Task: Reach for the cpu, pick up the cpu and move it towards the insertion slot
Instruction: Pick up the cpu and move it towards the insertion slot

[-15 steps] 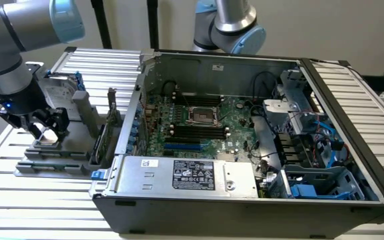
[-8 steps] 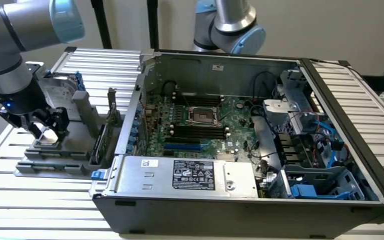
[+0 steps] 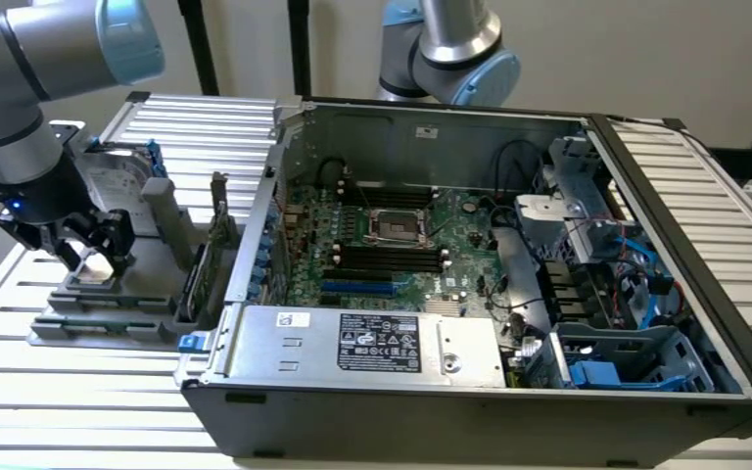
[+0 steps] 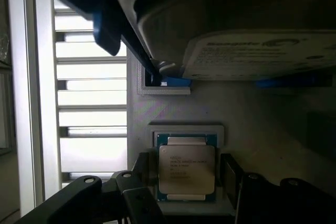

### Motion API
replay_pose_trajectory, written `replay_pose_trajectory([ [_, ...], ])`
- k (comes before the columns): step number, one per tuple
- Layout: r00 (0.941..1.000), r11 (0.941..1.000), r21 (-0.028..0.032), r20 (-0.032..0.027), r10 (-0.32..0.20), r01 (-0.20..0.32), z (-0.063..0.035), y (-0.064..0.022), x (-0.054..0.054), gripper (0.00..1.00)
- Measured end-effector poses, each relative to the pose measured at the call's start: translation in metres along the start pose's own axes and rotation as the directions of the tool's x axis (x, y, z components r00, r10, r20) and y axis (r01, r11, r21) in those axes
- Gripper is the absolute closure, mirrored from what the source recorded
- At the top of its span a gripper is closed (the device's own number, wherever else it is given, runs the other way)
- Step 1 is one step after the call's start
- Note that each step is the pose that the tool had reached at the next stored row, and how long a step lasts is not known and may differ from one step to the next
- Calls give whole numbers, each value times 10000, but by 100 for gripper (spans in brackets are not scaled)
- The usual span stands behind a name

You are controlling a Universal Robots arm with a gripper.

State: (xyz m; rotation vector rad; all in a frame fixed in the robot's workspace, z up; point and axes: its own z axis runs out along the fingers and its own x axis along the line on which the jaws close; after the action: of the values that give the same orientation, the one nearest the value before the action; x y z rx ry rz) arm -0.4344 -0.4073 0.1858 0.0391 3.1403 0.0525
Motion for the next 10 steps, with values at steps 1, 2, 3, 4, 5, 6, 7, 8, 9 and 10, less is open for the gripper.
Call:
replay_pose_trajectory([
  [1,10000,10000,0,1,-1,1,1,0,-2,35],
  [2,10000,10000,0,0,1,-1,2,1,-7,35],
  [3,10000,10000,2,-3,0,0,1,1,-16,35],
  [4,10000,10000,1,-7,0,0,1,1,-25,35],
  [5,10000,10000,1,-8,0,0,1,1,-29,35],
  [6,10000,10000,1,-9,1,-1,1,1,-28,35],
  [7,10000,10000,2,-10,1,-1,1,1,-28,35],
  [8,10000,10000,3,-11,0,0,1,0,-29,35],
  [9,10000,10000,3,-11,0,0,2,0,-28,35],
  [10,10000,10000,2,-10,0,0,3,0,-28,35],
])
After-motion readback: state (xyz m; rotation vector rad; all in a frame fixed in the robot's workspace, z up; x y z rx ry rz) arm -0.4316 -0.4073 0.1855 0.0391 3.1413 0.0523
